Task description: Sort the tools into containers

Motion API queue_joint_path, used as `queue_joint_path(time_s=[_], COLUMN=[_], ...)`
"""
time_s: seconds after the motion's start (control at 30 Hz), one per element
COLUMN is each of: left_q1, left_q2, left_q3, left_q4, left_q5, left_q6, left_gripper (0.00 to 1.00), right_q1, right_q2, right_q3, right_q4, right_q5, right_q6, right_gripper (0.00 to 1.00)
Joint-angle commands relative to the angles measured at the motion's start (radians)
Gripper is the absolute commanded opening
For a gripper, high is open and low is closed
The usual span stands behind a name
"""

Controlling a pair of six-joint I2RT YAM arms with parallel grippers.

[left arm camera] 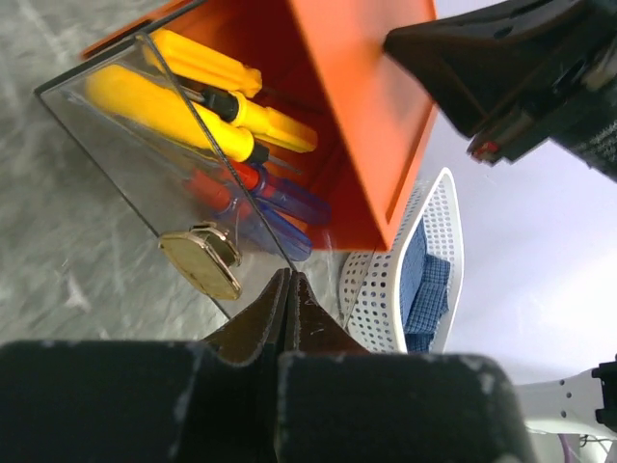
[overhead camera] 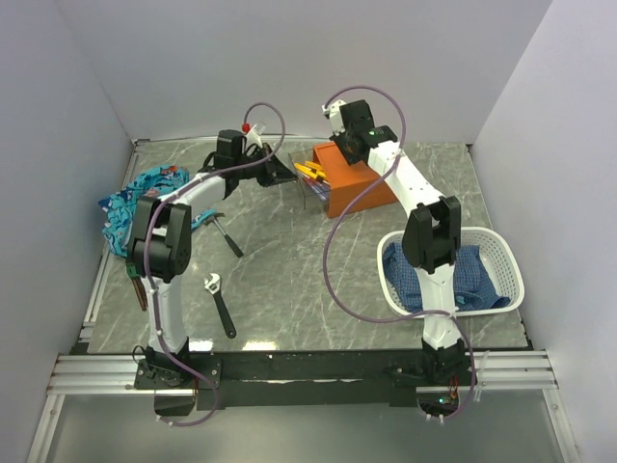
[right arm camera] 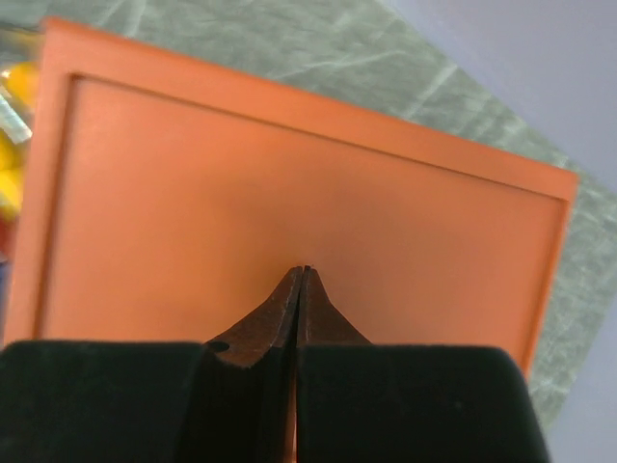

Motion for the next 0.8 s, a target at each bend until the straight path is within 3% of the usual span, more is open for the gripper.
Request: queue_joint_path(time_s=[0.0,0.3,0.6,0.67,0.7,0.77], left_q1=[-0.04,-0.1,-0.153,-0.158,-0.158,-0.158], left_q2=[0.052,0.175,0.245,0.244,0.242,0.229], left_q3=[0.079,0.22,0.279,0.279,0.271,0.272], left_q4=[0.054,0.074,0.128,0.126,0.125,0.084], left_q5=[0.032,0.003,-0.034,-0.04,-0.046,-0.06], left_q6=[-0.008,-0.037,-0.061,-0.069,-0.072,-0.071], left_gripper=[0.01,0.01,0.08,0.14,0.3,0.44], right_q1=[0.008,0.009,0.018,0.018,0.021,0.02], right_q2=[0.032,0.031,0.029,0.031,0.034,0.037], right_q3=[-0.04,-0.092,-0.118,-0.118,-0.115,-0.115], right_q4=[-0.09,-0.135,-0.144,-0.144,-0.144,-0.144], right_q5=[-0.109,-0.192,-0.204,-0.203,-0.203,-0.199], right_q6=[0.008,0.026,0.031,0.031,0.031,0.032], right_gripper=[0.0,0.0,0.0,0.0,0.0,0.0])
